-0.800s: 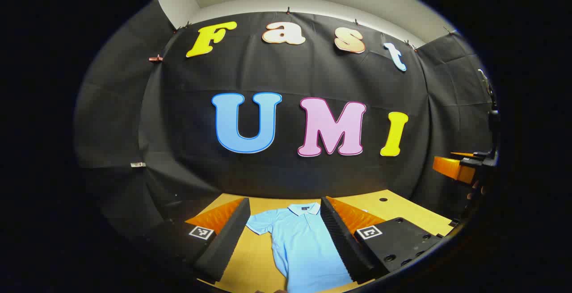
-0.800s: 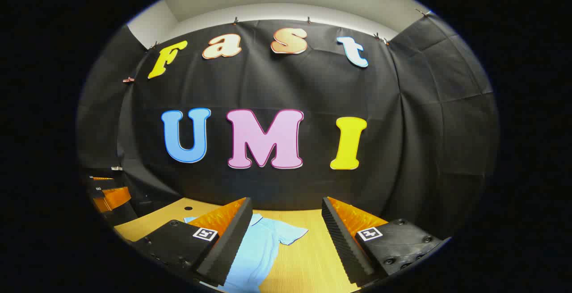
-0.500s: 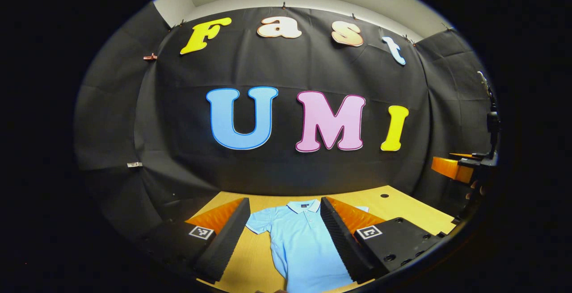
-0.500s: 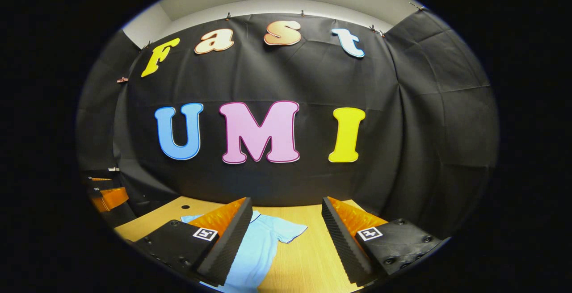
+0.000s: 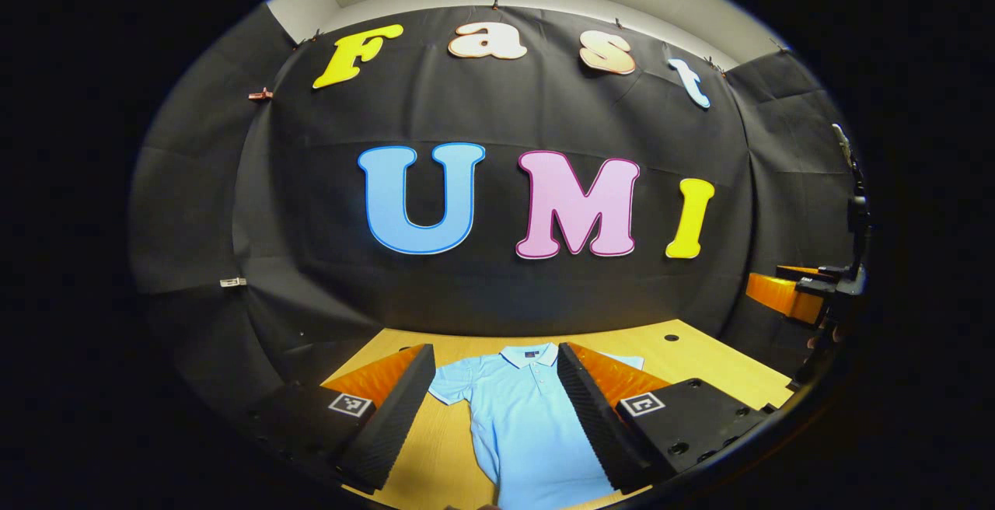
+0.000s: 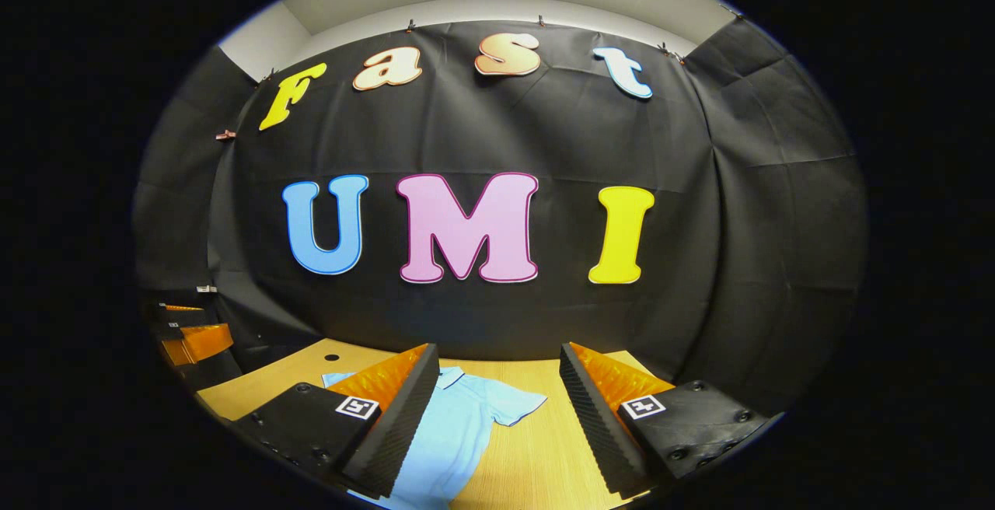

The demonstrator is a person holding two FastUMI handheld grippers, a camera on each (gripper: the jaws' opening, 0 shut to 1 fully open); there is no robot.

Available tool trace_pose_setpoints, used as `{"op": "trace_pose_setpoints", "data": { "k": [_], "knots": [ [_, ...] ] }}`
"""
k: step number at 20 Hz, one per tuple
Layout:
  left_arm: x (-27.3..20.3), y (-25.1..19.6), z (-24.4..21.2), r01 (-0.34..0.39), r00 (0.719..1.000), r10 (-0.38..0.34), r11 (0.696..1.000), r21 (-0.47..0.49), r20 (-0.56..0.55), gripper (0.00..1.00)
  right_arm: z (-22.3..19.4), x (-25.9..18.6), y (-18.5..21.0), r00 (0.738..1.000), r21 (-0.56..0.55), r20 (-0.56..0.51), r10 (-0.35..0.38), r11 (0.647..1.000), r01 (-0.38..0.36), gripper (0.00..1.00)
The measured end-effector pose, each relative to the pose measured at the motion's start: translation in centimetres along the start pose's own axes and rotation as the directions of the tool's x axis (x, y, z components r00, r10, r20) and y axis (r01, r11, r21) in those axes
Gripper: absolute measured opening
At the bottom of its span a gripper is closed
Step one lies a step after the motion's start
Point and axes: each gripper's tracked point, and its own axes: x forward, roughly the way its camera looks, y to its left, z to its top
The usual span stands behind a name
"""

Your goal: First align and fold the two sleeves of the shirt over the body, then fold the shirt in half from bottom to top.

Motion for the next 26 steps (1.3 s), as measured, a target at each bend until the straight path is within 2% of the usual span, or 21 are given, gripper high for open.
{"op": "trace_pose_setpoints", "data": {
  "k": [6,12,16,21,23,26],
  "knots": [
    [0.1,0.1,-0.3,-0.008,1.0,0.008,1.0,0.002,-0.005,1.0,-0.5,1.9,-0.1,1.0,-0.039,-0.007,0.022,0.999,-0.022,0.97],
    [0.7,0.7,-0.7,-0.043,0.999,0.043,0.999,0.002,-0.01,1.0,-2.4,6.0,-0.4,0.997,-0.056,-0.05,0.058,0.997,-0.061,0.97],
    [1.5,1.4,-1.4,-0.08,0.996,0.08,0.997,0.001,-0.027,1.0,-4.1,9.2,-0.8,0.994,-0.056,-0.086,0.071,0.996,-0.076,0.97],
    [2.7,2.6,-2.1,-0.141,0.989,0.141,0.99,-0.01,-0.042,1.0,-6.5,13.1,-1.7,0.991,-0.123,-0.114,0.068,0.989,-0.083,0.97],
    [3.3,2.9,-2.5,-0.162,0.985,0.162,0.987,-0.008,-0.056,1.0,-8.1,14.8,-1.9,0.986,-0.106,-0.147,0.075,0.99,-0.091,0.97],
    [4.0,3.4,-3.1,-0.196,0.978,0.195,0.981,-0.004,-0.073,1.0,-10.1,17.5,-3.2,0.982,-0.106,-0.183,0.049,0.992,-0.069,0.98]
  ]
}}
